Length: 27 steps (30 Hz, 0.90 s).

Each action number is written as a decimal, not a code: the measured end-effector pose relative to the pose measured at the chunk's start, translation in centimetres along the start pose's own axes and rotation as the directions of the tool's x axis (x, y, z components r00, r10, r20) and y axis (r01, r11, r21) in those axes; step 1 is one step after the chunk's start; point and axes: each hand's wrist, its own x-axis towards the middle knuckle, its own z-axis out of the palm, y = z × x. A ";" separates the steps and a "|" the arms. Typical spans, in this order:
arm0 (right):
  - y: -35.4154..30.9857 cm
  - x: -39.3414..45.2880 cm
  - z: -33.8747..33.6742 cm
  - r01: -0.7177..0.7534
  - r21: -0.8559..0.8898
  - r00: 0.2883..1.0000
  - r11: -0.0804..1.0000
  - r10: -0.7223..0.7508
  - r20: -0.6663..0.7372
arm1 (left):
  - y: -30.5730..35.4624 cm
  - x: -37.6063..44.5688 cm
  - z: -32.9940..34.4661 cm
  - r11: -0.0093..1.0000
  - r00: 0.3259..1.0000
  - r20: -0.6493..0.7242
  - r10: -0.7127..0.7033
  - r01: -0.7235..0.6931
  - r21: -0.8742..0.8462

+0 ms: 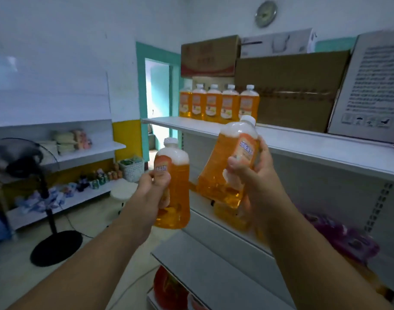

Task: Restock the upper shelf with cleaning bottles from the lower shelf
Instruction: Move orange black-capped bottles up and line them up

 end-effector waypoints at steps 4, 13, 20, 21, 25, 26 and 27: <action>-2.7 4.7 2.0 0.164 -0.199 0.983 0.966 -0.176 -0.044 | 2.5 5.8 1.0 0.995 0.995 0.037 0.089 -0.087 -0.057; -5.6 16.7 -0.3 0.410 -0.388 0.896 0.826 -0.444 0.001 | 6.0 19.8 3.8 0.958 0.960 0.036 0.279 -0.281 0.056; -4.9 24.5 -1.7 0.394 -0.582 0.857 0.711 -0.513 -0.047 | 6.9 30.0 3.0 0.924 0.941 0.064 0.332 -0.338 0.180; -4.4 25.4 -1.7 0.383 -0.607 0.854 0.696 -0.518 -0.055 | 7.0 31.3 2.6 0.914 0.933 0.075 0.351 -0.359 0.190; -1.9 29.5 -0.8 0.299 -0.713 0.846 0.635 -0.522 -0.110 | 6.7 37.4 0.5 0.874 0.910 0.117 0.398 -0.415 0.252; -1.1 30.6 -0.4 0.277 -0.738 0.843 0.616 -0.524 -0.120 | 6.5 39.1 -0.2 0.871 0.906 0.131 0.402 -0.422 0.252; -0.4 31.9 0.2 0.258 -0.766 0.838 0.589 -0.530 -0.126 | 6.4 40.9 -1.0 0.869 0.903 0.144 0.405 -0.429 0.245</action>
